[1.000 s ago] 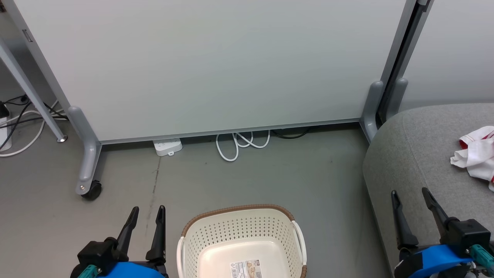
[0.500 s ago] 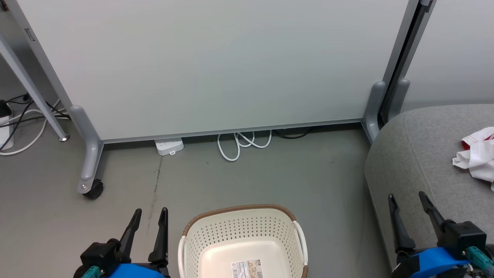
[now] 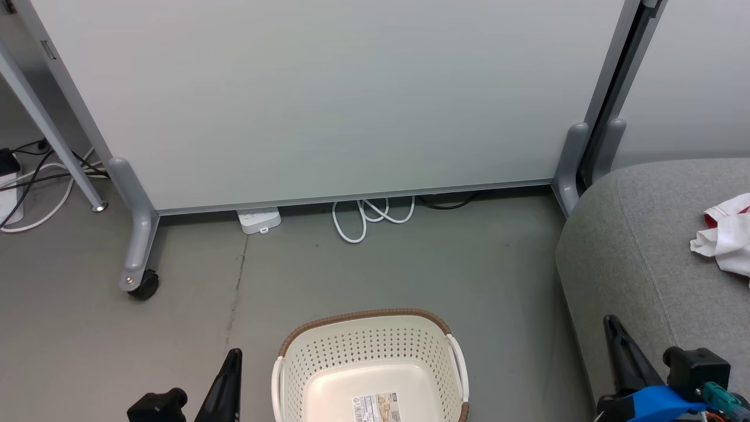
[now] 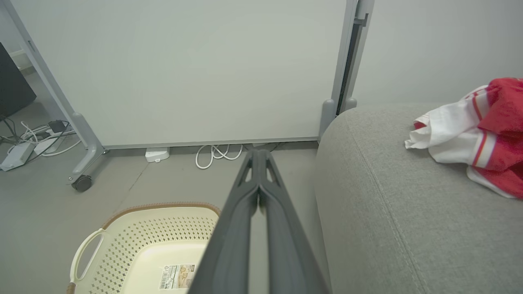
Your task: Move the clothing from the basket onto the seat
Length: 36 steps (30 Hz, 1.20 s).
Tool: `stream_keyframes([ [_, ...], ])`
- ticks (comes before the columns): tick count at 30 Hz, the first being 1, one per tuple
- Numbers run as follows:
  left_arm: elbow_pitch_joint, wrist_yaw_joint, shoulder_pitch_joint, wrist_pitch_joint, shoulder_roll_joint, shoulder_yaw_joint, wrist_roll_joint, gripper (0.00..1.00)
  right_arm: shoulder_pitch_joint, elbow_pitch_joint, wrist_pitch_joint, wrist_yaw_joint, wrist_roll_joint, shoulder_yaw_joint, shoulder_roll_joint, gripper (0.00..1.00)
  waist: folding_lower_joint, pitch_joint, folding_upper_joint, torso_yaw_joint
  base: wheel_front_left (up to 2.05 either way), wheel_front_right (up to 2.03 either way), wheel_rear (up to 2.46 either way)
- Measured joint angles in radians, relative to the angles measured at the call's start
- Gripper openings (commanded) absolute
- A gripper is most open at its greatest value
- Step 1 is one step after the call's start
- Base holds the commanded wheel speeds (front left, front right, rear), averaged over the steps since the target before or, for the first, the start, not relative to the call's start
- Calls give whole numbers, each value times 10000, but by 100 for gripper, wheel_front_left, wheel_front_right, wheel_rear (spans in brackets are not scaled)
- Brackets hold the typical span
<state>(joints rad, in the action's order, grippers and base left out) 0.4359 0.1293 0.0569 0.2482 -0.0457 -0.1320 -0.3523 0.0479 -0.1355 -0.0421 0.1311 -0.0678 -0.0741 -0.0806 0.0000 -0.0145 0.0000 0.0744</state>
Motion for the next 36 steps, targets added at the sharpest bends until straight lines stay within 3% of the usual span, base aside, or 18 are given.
stream_keyframes([
  [36, -790, 0, 65, -1461, -29, 951, -5375, 0, -482, -447, 616, -2, -6520, -144, 109, 0, 1, 52, 0, -220, 0, 0, 0],
])
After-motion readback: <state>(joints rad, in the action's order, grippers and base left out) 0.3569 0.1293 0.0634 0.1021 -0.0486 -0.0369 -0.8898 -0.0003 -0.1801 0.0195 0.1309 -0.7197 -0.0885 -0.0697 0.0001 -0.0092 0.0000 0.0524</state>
